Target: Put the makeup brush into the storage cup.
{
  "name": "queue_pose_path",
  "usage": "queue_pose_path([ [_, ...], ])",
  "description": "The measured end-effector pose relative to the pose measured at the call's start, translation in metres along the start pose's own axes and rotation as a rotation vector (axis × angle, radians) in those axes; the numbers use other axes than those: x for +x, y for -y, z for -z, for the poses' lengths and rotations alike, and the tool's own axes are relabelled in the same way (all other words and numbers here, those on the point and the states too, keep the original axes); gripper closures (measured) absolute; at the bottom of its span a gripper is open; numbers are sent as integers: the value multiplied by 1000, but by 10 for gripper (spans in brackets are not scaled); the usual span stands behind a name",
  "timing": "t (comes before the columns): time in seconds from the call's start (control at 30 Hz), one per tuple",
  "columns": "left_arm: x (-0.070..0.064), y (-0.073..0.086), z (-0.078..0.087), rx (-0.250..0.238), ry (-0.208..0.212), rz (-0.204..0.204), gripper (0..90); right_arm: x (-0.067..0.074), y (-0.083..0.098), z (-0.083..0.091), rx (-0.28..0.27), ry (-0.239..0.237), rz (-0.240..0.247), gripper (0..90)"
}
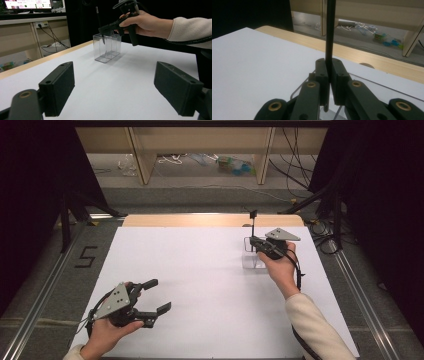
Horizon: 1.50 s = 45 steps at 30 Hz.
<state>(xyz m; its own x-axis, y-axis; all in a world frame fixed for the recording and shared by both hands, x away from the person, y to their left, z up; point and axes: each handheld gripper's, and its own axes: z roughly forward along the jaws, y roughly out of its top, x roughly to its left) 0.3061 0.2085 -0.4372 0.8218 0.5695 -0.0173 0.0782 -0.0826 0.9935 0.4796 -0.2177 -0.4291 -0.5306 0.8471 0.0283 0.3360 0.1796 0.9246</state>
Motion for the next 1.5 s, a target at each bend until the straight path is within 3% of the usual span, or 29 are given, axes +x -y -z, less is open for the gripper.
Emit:
queue_pose_path([
  [0.83, 0, 0, 0, 0, 1, 1, 167, -1, 0, 1, -7, 3, 2, 848],
  [0.9, 0, 0, 0, 1, 2, 0, 168, -2, 0, 1, -26, 2, -5, 773],
  [1.03, 0, 0, 0, 2, 2, 1, 168, -3, -3, 3, -26, -15, -10, 512],
  [1.13, 0, 0, 0, 2, 2, 1, 167, -2, -5, 4, -36, -20, -30, 406],
  [1.23, 0, 0, 0, 1, 2, 1, 167, -3, -6, 7, -27, -23, -28, 348],
  [1.27, 0, 0, 0, 1, 2, 1, 168, -5, -6, 6, -51, -13, -5, 332],
  [1.3, 0, 0, 0, 1, 1, 1, 167, -5, -6, 6, -53, -11, -7, 324],
  [1.33, 0, 0, 0, 2, 1, 1, 168, -3, -7, 8, -22, -10, -24, 316],
  [1.5, 0, 0, 0, 1, 1, 0, 168, -2, -8, 11, -36, -28, -23, 305],
])
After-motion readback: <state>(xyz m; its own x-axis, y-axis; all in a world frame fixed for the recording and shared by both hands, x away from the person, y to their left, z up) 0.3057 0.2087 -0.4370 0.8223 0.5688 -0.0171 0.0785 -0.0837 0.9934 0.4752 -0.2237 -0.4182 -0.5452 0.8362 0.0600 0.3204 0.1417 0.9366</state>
